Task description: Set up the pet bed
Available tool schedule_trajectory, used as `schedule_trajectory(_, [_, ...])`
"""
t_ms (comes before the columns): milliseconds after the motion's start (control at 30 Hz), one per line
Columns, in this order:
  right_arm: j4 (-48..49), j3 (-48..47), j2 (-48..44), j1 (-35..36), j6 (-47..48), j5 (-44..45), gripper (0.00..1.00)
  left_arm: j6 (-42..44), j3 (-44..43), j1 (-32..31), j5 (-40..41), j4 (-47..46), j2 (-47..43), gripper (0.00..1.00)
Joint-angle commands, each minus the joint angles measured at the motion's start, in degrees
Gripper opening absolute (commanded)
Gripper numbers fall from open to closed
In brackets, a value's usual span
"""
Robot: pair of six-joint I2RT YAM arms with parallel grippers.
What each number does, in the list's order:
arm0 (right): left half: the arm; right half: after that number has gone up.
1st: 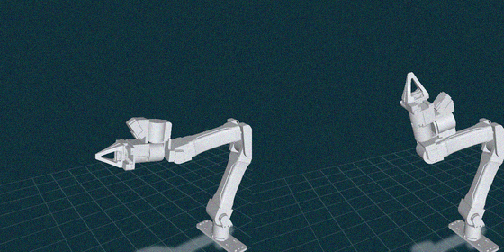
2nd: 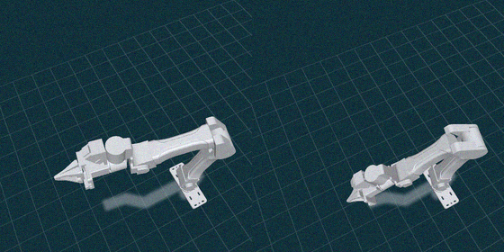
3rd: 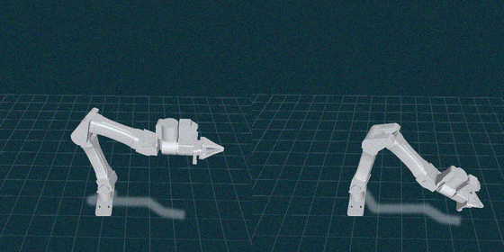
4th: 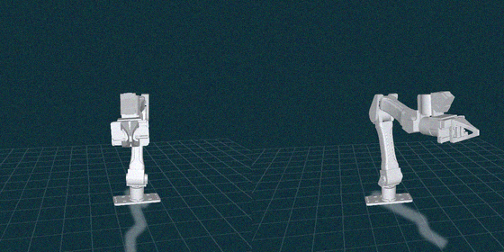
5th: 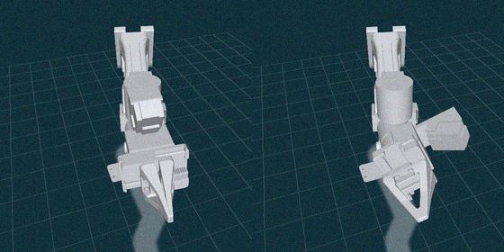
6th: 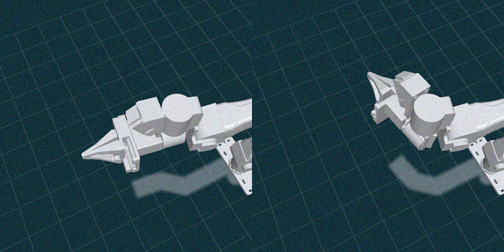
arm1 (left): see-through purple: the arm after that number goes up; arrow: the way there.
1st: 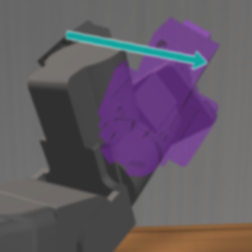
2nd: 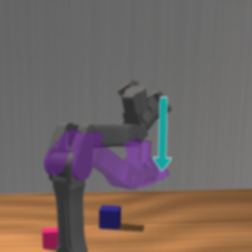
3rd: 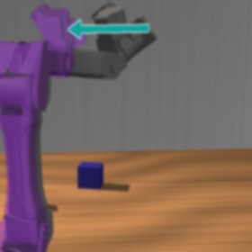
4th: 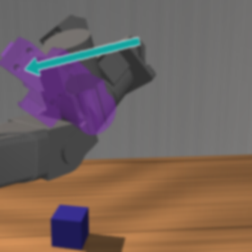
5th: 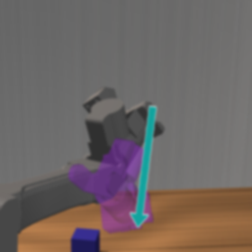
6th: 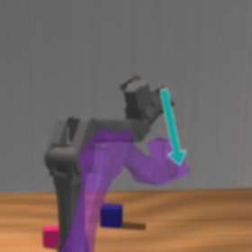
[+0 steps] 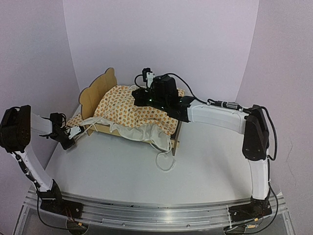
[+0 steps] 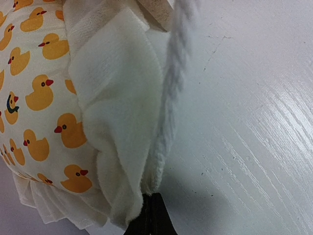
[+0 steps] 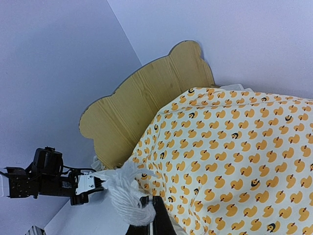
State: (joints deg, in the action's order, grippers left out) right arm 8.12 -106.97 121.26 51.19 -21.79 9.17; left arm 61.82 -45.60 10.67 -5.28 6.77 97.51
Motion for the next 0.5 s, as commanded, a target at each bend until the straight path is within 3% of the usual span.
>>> schedule_trajectory(0, [4.25, -0.17, -4.61, -0.4, -1.61, 0.4, 0.0, 1.14, 0.83, 0.99, 2.33, 4.48, 0.21, 0.0])
schedule_trajectory(133, [3.89, -2.63, -1.09, 2.02, 0.53, -8.59, 0.0, 0.82, -3.91, 1.0, -9.17, 17.21, -2.59, 0.02])
schedule_trajectory(333, [2.93, -7.53, 5.45, 8.86, 5.81, -23.63, 0.0, -4.94, -10.24, 2.2, -20.36, 25.75, -5.84, 0.4])
schedule_trajectory(467, [-5.4, -15.41, 13.2, 14.26, 9.68, -28.11, 0.0, -6.85, -13.3, 4.53, -28.95, 29.35, -8.67, 0.52])
